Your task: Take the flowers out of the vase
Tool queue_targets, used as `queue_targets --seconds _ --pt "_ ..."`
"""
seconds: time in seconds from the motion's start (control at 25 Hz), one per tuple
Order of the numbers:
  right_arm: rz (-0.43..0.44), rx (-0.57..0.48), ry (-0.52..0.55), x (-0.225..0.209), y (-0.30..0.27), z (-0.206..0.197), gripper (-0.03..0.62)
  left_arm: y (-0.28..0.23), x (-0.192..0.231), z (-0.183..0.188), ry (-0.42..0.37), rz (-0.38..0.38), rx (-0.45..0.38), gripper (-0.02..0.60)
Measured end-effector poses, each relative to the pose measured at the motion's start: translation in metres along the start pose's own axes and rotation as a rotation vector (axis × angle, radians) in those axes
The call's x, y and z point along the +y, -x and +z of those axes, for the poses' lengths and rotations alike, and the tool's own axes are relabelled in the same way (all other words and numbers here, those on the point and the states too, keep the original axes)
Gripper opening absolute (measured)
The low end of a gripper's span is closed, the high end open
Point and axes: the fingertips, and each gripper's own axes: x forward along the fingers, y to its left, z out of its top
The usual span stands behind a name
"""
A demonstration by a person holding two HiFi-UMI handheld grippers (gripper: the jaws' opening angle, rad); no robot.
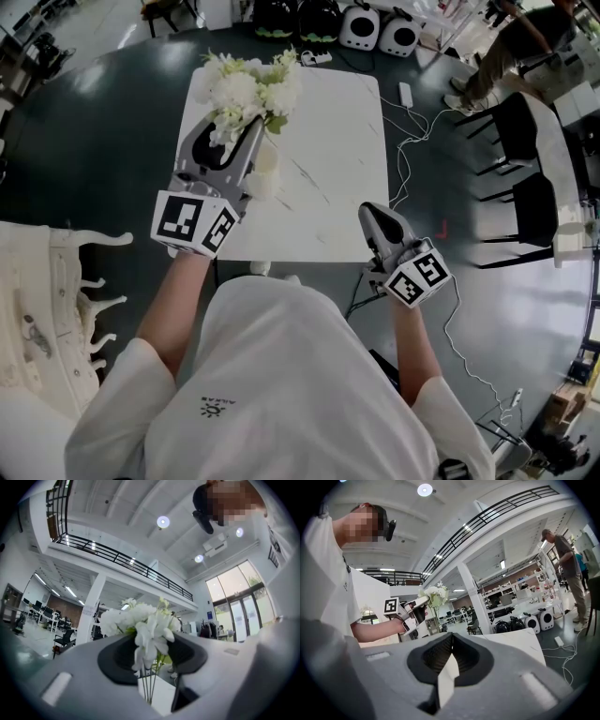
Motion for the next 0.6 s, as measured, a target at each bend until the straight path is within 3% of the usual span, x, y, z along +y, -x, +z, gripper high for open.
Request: queue_targets --seconds 0.6 --pt "0.030 -0.006 0.003 -0.006 0.009 0.006 0.000 0.003 0.006 0.044 -0.008 0.059 -0.079 0.163"
